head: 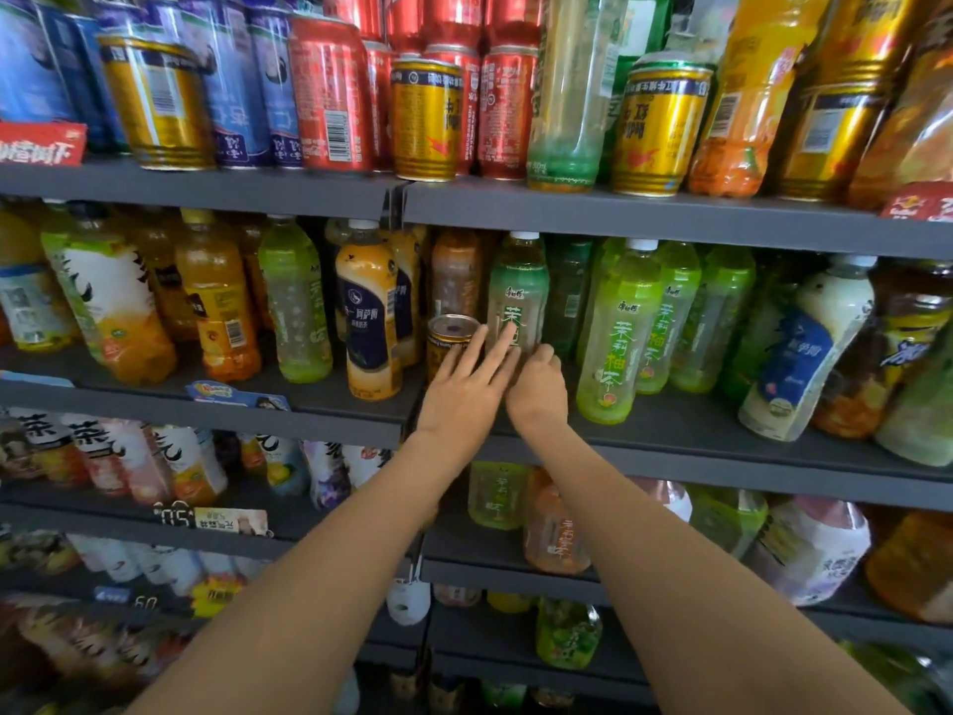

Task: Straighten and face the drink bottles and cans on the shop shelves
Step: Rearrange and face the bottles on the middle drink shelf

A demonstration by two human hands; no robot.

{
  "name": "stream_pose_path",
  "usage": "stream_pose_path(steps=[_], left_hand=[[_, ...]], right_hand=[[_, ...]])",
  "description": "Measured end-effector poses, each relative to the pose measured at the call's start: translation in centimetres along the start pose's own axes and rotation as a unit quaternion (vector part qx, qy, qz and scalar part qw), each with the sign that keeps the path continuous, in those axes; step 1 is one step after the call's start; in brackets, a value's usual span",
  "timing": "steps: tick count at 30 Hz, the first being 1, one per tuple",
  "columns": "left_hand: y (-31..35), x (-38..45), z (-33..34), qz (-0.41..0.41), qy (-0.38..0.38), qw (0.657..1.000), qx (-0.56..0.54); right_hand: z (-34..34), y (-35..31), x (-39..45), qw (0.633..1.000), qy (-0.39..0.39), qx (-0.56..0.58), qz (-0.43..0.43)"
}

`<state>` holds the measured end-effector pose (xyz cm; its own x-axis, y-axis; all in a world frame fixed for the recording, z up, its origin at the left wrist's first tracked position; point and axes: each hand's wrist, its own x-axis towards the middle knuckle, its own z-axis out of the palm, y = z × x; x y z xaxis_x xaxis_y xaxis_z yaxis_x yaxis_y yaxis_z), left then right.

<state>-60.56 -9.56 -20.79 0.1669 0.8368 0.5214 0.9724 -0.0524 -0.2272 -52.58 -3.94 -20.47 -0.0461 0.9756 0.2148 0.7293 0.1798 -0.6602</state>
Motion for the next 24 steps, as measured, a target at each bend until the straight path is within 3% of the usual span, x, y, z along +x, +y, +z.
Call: stream_pose_path(steps=[3, 6, 12, 19, 21, 24], left_hand=[[0.1, 0.5, 0.2, 0.006, -0.092, 0.995, 0.024], [0.8, 0.2, 0.5, -0.010, -0.087, 0.996, 0.021], [1.3, -0.4, 1.3, -0.019, -0.130, 0.991, 0.016], [1.6, 0.2, 0.4, -0.033, -0.176, 0.984, 0.023], [1.8, 0.0, 0.1, -0.027, -0.144, 0.989, 0.024], [2.4, -0.4, -0.8, -0.006, -0.006, 1.000, 0.005]], right_hand=[[0.3, 1.3, -1.3, 0.993, 0.066, -0.017, -0.101], [0.2, 2.4, -2.7, 0.976, 0.069, -0.017, -0.205], [-0.4, 3.0, -3.0, 0.964, -0.016, -0.118, -0.237], [0.1, 3.0, -3.1, 0.929, -0.033, -0.264, -0.259], [-0.3, 3.0, -3.1, 0.932, -0.011, -0.254, -0.259], [-1.5, 3.2, -3.0, 0.919, 0.168, -0.197, -0.297]])
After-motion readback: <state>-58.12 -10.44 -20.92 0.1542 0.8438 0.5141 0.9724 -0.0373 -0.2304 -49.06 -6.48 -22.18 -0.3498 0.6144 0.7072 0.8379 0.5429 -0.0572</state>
